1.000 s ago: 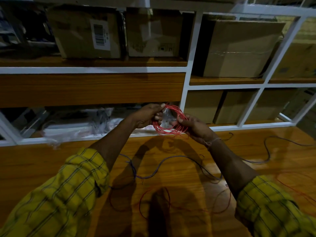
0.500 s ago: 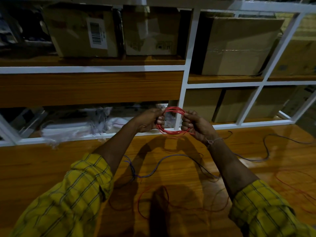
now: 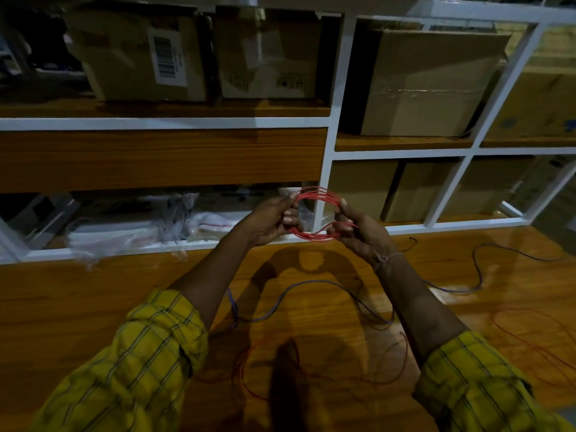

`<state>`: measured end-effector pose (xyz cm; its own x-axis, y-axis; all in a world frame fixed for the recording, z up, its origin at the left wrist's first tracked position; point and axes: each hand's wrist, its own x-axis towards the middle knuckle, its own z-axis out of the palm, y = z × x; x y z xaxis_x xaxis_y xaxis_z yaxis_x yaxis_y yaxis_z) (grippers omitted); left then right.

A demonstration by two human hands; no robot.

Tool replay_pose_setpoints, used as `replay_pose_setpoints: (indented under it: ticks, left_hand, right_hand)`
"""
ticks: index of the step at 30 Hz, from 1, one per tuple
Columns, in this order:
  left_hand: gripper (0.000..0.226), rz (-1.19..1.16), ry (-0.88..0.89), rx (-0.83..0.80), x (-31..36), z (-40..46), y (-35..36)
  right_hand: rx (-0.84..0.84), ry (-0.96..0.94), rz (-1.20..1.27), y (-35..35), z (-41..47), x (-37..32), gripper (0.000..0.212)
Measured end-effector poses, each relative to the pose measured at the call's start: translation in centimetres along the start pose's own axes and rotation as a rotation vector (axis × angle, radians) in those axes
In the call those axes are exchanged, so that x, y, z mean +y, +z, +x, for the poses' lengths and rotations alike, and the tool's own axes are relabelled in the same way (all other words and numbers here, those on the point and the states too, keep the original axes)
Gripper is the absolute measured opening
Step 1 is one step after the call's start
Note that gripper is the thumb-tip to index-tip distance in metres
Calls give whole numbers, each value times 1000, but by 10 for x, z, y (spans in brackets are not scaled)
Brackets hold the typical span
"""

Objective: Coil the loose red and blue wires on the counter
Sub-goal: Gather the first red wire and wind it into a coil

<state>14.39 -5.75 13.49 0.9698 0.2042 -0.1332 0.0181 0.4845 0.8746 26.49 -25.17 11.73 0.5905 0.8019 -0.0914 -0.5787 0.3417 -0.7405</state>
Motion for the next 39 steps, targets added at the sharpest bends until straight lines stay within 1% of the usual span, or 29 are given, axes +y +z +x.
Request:
replay_pose_setpoints:
  ticks: [2, 4, 7, 9, 10, 12, 14, 16, 19, 21, 23, 26, 28, 33, 39]
  left_hand:
    - [27, 62, -37, -41, 0, 0, 2]
    - [29, 98, -43, -52, -2, 2, 4]
    - [28, 99, -21, -36, -4, 5, 6]
    - [29, 88, -12, -14, -4, 6, 6]
    - [28, 89, -8, -8, -5, 7, 7]
    - [28, 82, -1, 8, -10, 8, 10]
    - [30, 49, -1, 24, -14, 11, 16]
    - [32, 37, -1, 39, -16, 14, 25]
    - [31, 44, 10, 71, -17, 21, 33]
    - [31, 57, 9, 72, -16, 25, 37]
    - [32, 66, -1, 55, -17, 28, 41]
    - [32, 89, -5, 47, -21, 33, 42]
    - [32, 52, -3, 36, -26, 36, 45]
    - [32, -61, -11, 21, -42, 41, 58]
    - [32, -26, -41, 101, -54, 49, 74]
  right_hand:
    - [45, -37, -74, 4, 1, -3, 34]
    - [46, -101, -179, 6, 1, -1, 33]
    - [-40, -181, -341, 0, -3, 2, 21]
    - [-71, -177, -442, -10, -6, -1, 10]
    - [-68, -162, -479, -15, -7, -4, 11]
    - [-63, -132, -522, -24, -8, -10, 22]
    - [-63, -143, -568, -26, -7, -14, 31]
    - [-45, -179, -605, -27, -4, -16, 35]
    - [-11, -236, -586, -32, 4, -14, 32]
    - [-13, -237, -530, -37, 8, -14, 33]
    - [-26, -223, -488, -42, 9, -15, 35]
    - [-50, -200, -505, -48, 7, -21, 37]
    - [-49, -198, -529, -54, 6, -22, 36]
    - [-36, -139, -460, -70, 0, -25, 36]
    - [-49, -89, -493, -83, -4, -28, 39]
